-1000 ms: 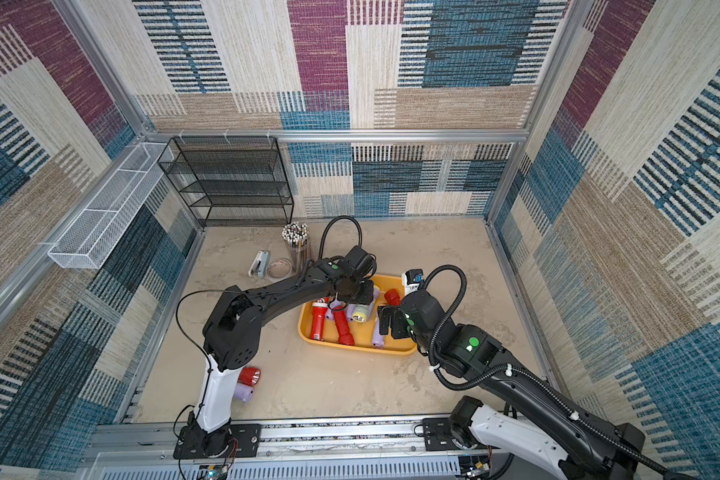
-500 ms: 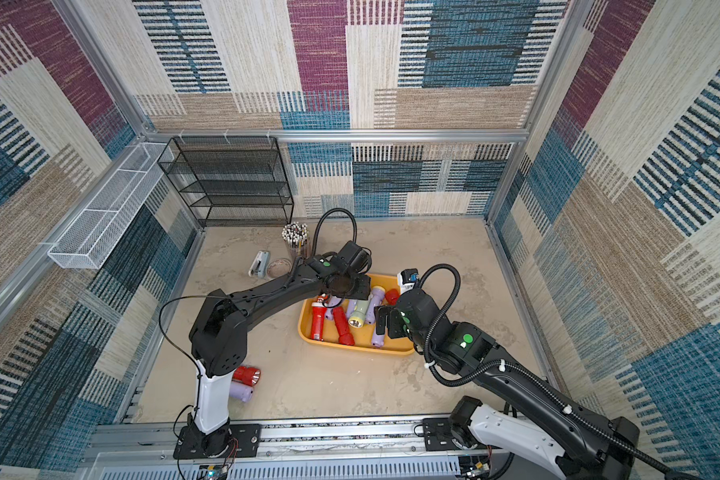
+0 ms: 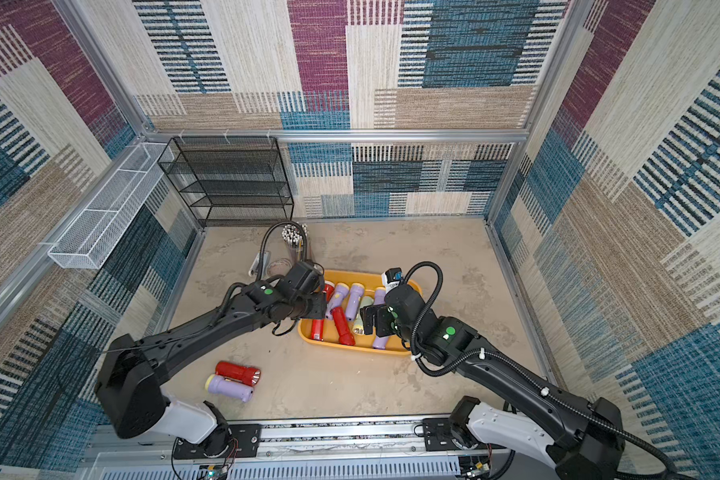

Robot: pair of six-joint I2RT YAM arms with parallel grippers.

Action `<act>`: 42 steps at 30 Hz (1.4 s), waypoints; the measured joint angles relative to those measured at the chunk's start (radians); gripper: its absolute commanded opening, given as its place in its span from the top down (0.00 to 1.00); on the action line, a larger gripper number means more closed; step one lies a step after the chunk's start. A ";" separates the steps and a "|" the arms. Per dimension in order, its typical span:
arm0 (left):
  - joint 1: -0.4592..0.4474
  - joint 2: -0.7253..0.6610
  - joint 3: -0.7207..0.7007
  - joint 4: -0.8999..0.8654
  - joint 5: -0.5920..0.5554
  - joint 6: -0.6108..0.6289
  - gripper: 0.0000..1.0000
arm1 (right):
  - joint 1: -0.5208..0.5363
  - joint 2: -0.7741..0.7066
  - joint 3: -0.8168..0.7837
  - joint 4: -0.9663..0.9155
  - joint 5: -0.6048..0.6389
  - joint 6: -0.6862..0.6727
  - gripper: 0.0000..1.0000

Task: Put the flashlights into the storage boxes
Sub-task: Place the flashlight at the storage box, then pick up the flashlight from the center of the board.

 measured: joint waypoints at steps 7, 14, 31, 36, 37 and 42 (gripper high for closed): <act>0.086 -0.280 -0.243 -0.060 -0.057 -0.091 0.33 | 0.000 0.057 -0.014 0.084 -0.075 -0.027 0.00; 0.196 -0.415 -0.441 -0.088 -0.024 -0.206 0.33 | 0.000 0.038 -0.051 0.130 -0.111 -0.037 0.00; 0.259 -0.640 -0.551 -0.247 -0.031 -0.431 0.34 | 0.000 -0.064 -0.167 0.171 -0.127 -0.064 0.00; 0.259 -0.657 -0.569 -0.307 -0.055 -0.485 0.33 | 0.000 -0.085 -0.195 0.196 -0.137 -0.071 0.00; 0.260 -0.658 -0.571 -0.315 -0.060 -0.498 0.33 | 0.000 -0.087 -0.200 0.197 -0.137 -0.074 0.00; 0.283 -0.644 -0.583 -0.319 -0.080 -0.517 0.32 | 0.000 -0.106 -0.228 0.200 -0.136 -0.081 0.00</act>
